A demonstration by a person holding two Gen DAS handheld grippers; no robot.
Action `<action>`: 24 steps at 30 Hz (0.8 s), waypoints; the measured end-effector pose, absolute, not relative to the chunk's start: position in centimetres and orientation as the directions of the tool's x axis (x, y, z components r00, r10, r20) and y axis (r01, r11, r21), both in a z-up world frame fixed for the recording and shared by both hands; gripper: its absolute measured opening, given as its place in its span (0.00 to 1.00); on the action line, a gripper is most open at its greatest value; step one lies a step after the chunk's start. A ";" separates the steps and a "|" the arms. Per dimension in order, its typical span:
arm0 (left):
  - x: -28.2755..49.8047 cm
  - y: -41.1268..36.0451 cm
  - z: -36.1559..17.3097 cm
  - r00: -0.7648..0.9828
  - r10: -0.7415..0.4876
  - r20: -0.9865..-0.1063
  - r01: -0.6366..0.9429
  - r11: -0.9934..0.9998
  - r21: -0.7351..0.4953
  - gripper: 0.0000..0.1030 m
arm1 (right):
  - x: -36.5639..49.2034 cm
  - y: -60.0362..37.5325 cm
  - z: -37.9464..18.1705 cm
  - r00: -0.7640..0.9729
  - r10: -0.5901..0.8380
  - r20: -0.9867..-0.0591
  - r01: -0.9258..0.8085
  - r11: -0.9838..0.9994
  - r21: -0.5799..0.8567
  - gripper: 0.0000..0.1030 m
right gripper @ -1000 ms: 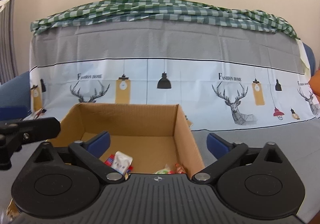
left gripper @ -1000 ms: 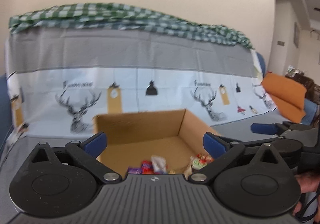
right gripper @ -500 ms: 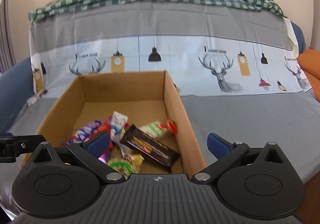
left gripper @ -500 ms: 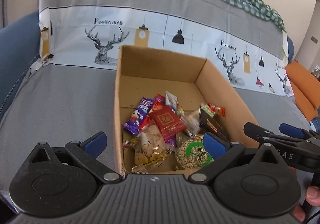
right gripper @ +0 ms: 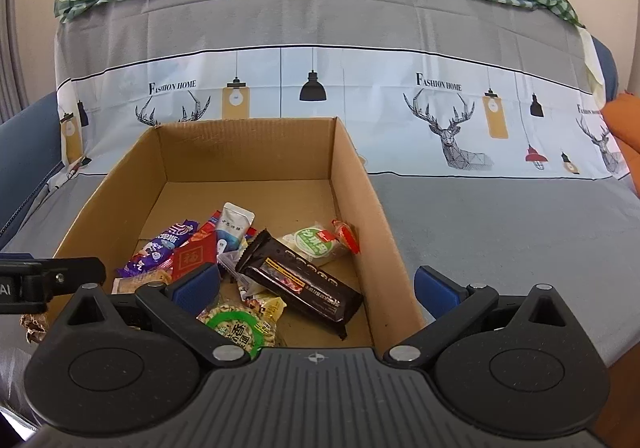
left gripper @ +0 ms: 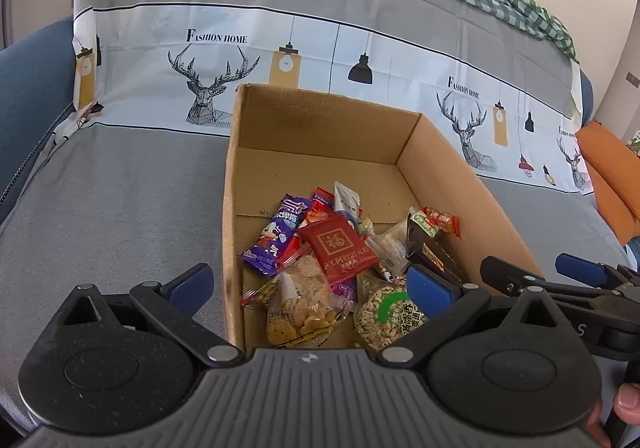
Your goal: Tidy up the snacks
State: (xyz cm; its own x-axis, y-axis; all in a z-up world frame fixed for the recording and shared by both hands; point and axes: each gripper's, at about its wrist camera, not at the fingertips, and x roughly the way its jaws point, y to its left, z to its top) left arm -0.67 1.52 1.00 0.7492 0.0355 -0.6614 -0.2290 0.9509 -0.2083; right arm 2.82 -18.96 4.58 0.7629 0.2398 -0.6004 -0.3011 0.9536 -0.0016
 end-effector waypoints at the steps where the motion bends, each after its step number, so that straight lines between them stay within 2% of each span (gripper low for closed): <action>1: -0.7 1.5 1.0 0.750 0.035 -0.661 -0.229 0.951 -0.210 0.99 | 2.8 -18.9 4.5 0.761 0.241 -0.602 -0.303 0.953 -0.001 0.99; 24: -0.7 1.1 1.2 0.757 0.022 -0.653 -0.211 0.954 -0.213 0.99 | 2.8 -18.7 4.5 0.756 0.256 -0.603 -0.323 0.946 -0.003 0.99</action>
State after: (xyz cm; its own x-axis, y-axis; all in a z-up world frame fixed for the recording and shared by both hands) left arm -0.74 1.06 1.15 0.7569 0.0215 -0.6532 -0.2112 0.9539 -0.2133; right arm 2.78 -18.75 4.47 0.7559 0.2559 -0.6026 -0.3231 0.9464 -0.0034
